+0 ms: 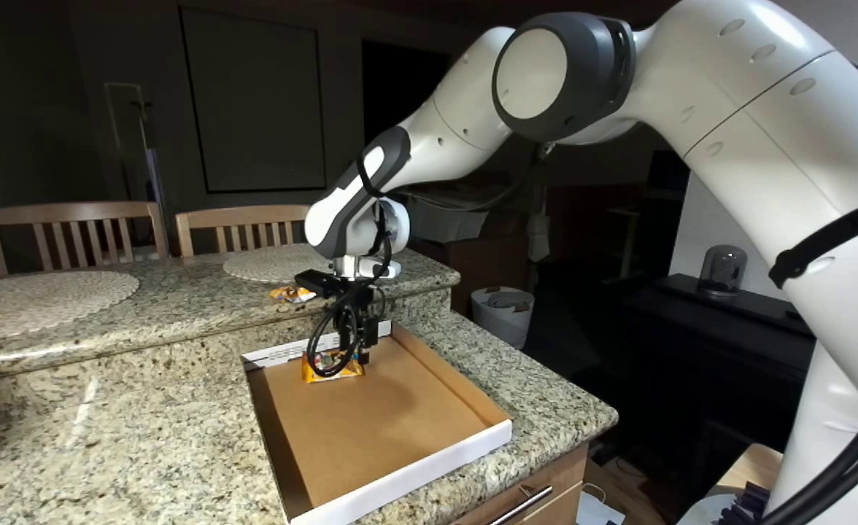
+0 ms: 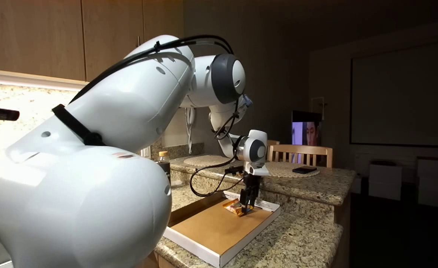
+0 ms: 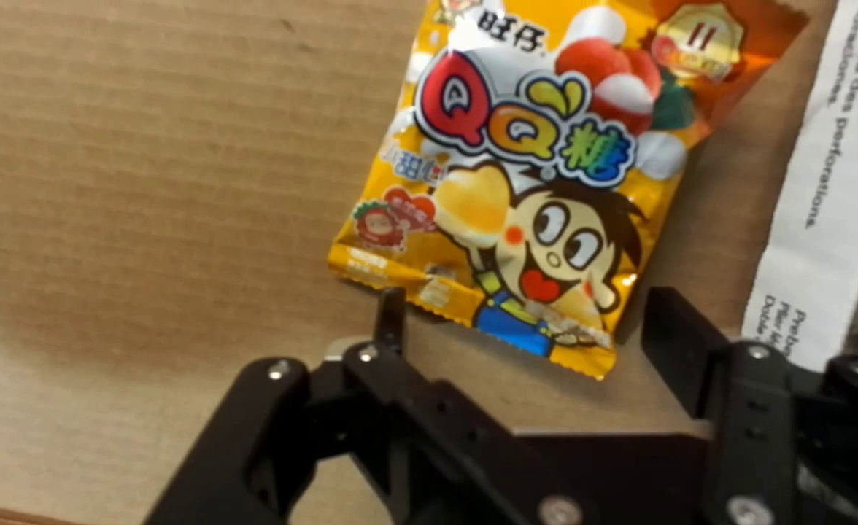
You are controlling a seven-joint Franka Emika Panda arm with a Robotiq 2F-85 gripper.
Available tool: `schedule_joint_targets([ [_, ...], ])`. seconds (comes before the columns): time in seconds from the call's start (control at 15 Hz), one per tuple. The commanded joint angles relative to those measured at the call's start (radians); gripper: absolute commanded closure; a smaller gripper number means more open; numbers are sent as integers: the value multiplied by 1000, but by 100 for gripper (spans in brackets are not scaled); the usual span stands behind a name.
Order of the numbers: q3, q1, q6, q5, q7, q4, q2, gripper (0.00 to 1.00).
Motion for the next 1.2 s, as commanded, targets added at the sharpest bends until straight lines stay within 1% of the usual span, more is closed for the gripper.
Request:
schedule_joint_targets([
  [0.0, 7, -1, -6, -7, -36, -53, -39, 47],
  [0.4, 1, 1, -6, -8, -34, -53, -45, 86],
  [0.53, 1, 1, -6, -8, -33, -54, -47, 97],
  [0.73, 3, 0, -5, -7, -39, -64, -54, 100],
  [0.8, 6, -2, -3, -6, -47, -69, -58, 100],
  [0.87, 9, -3, -2, -5, -56, -74, -63, 97],
  [0.93, 12, -3, 1, -5, -67, -81, -71, 89],
  [1.0, 14, -3, 3, -5, -77, -88, -78, 72],
  [1.07, 17, -1, 6, -6, -91, -98, -89, 70],
  [1.13, 18, 0, 7, -7, -103, -106, -98, 63],
])
